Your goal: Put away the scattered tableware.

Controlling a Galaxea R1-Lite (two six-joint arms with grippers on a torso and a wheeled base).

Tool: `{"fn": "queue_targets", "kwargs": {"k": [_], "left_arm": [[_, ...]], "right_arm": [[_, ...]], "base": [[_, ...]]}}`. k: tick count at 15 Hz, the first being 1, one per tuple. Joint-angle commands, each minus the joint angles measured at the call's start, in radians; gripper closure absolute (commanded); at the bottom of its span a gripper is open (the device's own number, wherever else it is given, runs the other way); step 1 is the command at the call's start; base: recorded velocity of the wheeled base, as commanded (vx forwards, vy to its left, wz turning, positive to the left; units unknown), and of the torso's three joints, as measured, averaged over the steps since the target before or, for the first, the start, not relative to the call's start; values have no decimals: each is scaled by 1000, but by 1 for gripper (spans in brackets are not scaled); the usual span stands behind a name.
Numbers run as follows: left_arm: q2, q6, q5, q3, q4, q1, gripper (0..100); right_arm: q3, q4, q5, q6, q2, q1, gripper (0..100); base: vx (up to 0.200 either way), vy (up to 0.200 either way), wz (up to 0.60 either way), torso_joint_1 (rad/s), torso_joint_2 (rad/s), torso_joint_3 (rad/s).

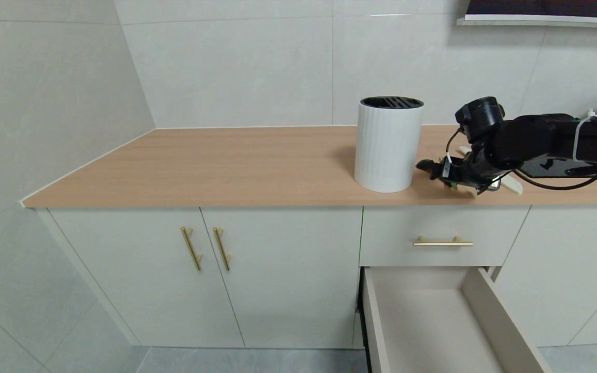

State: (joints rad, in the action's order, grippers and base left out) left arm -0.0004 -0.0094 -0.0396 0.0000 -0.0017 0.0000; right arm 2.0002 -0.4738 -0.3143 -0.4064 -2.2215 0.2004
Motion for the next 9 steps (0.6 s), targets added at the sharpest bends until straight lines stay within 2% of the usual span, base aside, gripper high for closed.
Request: {"fn": "queue_targets", "kwargs": {"k": [1, 5, 6, 9], "left_arm": [[0, 0, 0, 0, 0, 0, 0], [0, 0, 0, 0, -1, 0, 0], [0, -1, 0, 0, -1, 0, 0], [0, -1, 0, 0, 0, 0, 0]], "right_arm": [[0, 1, 0, 0, -9, -3, 0], [0, 11, 0, 1, -20, -4, 0], [0, 12, 0, 1, -20, -4, 100], [0, 9, 0, 6, -21, -4, 100]], "base": [[0, 0, 0, 0, 0, 0], [0, 0, 0, 0, 0, 0], [0, 0, 0, 0, 0, 0], [0, 0, 0, 0, 0, 0]]}}
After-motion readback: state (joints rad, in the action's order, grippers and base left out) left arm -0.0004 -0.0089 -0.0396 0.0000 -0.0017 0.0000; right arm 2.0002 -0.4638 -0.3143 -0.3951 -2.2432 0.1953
